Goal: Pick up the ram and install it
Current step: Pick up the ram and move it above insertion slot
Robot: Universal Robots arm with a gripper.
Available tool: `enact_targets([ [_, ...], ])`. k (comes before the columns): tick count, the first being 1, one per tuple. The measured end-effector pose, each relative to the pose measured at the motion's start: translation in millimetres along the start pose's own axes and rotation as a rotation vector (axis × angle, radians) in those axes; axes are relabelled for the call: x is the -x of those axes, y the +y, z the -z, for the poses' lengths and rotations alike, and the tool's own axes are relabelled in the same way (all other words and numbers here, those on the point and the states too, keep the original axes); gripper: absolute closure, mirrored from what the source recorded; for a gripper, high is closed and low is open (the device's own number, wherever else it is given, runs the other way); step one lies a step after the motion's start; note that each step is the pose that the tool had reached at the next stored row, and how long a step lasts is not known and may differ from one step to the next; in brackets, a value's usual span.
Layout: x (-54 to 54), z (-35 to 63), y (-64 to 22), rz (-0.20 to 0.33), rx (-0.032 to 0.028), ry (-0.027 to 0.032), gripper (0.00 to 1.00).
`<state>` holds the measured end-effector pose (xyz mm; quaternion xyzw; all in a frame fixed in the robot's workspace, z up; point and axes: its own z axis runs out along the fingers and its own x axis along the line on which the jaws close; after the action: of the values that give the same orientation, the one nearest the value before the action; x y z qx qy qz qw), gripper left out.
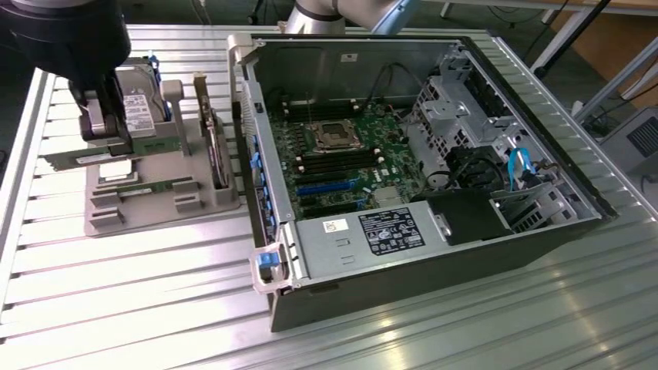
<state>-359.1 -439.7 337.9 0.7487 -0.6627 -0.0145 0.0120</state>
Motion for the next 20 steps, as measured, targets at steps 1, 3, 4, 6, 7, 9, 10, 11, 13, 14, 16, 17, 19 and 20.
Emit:
enact_targets([
  [1, 0.0, 2.7, 0.1, 0.000, -0.0001, 0.0000, 0.87],
  [3, 0.1, 15.7, 0.6, 0.000, -0.0001, 0.0000, 0.87],
  [4, 0.1, 21.4, 0.8, 0.000, 0.0000, 0.0000, 0.87],
  [6, 0.3, 41.8, 1.5, 0.000, -0.0001, 0.0000, 0.87],
  [7, 0.3, 47.5, 1.8, 0.000, 0.0001, 0.0001, 0.87],
  [9, 0.3, 48.5, 1.8, 0.000, -0.0001, 0.0000, 0.87],
  [10, -0.3, 48.8, -2.8, 0.000, 0.0000, 0.0000, 0.87],
  [11, -1.5, 49.1, -12.6, 0.000, -0.0001, 0.0000, 0.87],
  [13, -4.1, 49.5, -34.0, 0.000, -0.0001, 0.0004, 0.87],
  [14, -5.1, 49.8, -41.9, 0.000, 0.0001, 0.0009, 0.87],
  [16, -7.1, 50.3, -58.3, 0.000, 0.0002, 0.0021, 0.87],
  [17, -7.5, 50.5, -61.8, 0.000, 0.0002, 0.0024, 0.87],
  [19, -10.0, 51.2, -82.7, 0.000, 0.0004, 0.0039, 0.87],
  [20, -11.8, 51.7, -96.7, 0.000, 0.0005, 0.0051, 0.87],
])
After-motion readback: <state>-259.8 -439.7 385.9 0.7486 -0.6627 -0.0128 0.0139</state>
